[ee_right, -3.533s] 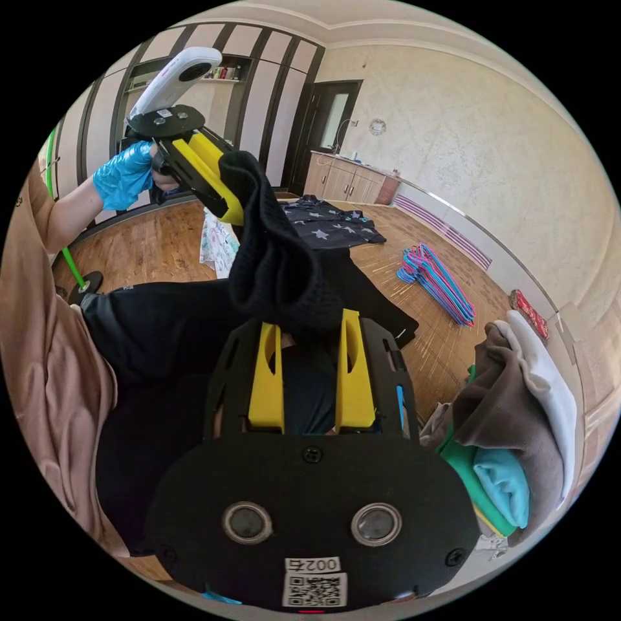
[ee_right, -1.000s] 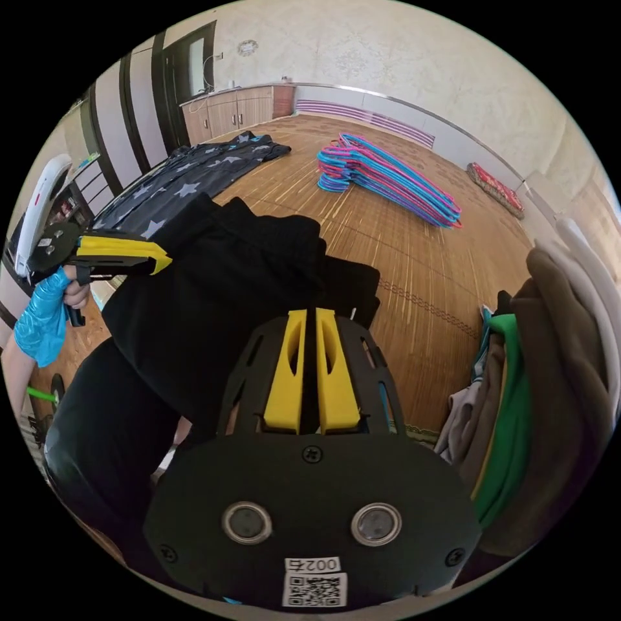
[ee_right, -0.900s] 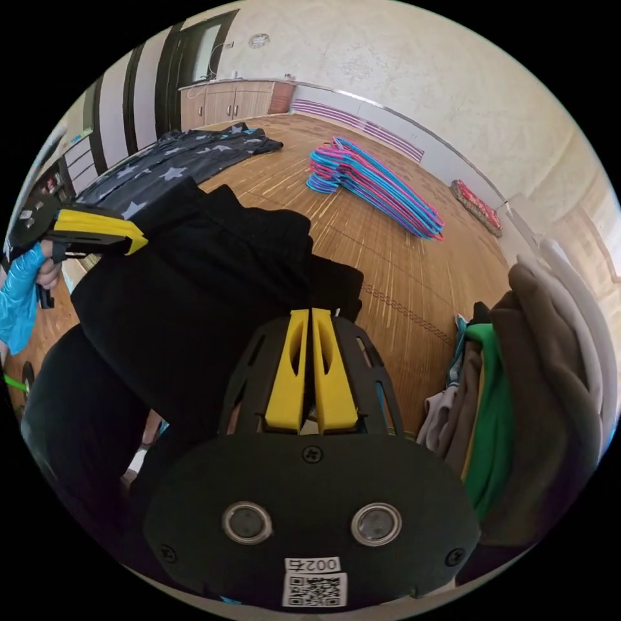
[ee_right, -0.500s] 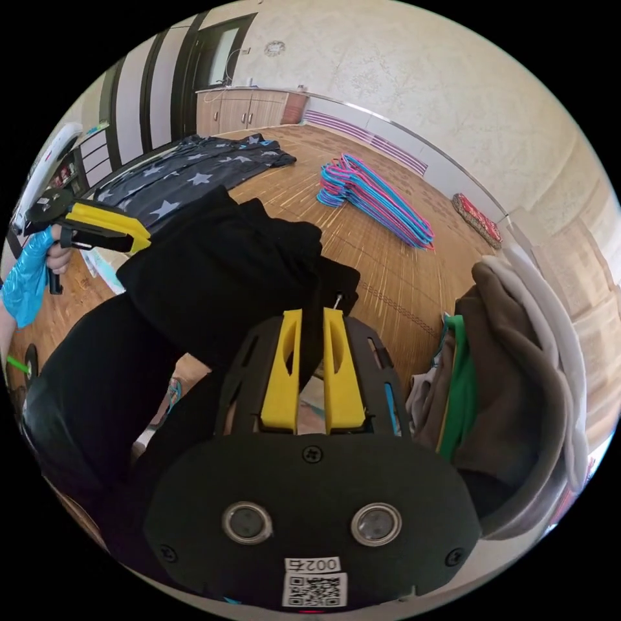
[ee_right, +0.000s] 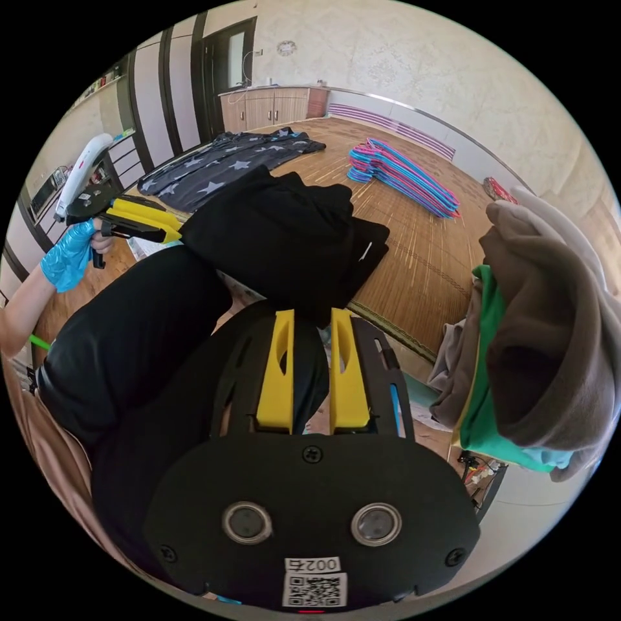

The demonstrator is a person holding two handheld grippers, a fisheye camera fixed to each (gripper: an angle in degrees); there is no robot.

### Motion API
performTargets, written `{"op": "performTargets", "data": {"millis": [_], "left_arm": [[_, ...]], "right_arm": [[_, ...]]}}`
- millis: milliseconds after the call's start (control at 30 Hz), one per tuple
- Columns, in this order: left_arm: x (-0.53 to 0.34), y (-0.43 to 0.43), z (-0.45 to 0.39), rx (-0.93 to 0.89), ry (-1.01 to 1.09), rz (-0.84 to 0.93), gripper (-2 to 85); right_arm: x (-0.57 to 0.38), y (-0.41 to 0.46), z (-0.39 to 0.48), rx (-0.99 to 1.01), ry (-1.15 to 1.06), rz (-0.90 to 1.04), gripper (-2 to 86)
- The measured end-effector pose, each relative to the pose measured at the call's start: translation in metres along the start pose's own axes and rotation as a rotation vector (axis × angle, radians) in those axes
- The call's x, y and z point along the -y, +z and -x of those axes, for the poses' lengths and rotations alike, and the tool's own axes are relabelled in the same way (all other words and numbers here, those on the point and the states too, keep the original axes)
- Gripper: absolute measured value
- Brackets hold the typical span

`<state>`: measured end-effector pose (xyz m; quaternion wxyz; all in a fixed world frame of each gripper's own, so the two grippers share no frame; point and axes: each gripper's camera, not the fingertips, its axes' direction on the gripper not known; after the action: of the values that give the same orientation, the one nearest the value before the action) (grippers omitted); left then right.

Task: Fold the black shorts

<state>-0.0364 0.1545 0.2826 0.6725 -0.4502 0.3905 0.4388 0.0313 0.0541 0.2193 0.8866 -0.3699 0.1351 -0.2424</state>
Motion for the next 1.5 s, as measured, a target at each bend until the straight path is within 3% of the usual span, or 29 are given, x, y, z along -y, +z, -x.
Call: {"op": "performTargets", "data": {"millis": [200, 600, 767, 1133, 1333, 1500], "left_arm": [[-0.014, -0.008, -0.019, 0.082, -0.004, -0.009, -0.9], [-0.037, -0.006, -0.048, 0.063, -0.072, 0.014, -1.0], [-0.047, -0.017, -0.061, 0.092, -0.156, 0.026, -0.9], [-0.031, -0.056, -0.14, 0.24, -0.567, -0.193, -0.5], [-0.024, -0.052, -0.181, 0.275, -0.677, -0.104, -1.0], [-0.026, -0.049, -0.209, 0.329, -0.647, -0.084, -1.0]], "right_arm": [[-0.012, -0.011, 0.007, -0.073, 0.0, 0.008, -0.1], [-0.048, -0.02, 0.014, -0.05, 0.007, 0.044, -0.9], [-0.061, -0.037, 0.016, -0.057, 0.03, 0.028, -0.8], [-0.046, -0.109, 0.056, 0.028, 0.261, -0.15, 0.1], [-0.031, -0.147, 0.084, 0.053, 0.32, -0.245, 1.2], [-0.032, -0.155, 0.097, 0.056, 0.285, -0.245, 2.7]]}}
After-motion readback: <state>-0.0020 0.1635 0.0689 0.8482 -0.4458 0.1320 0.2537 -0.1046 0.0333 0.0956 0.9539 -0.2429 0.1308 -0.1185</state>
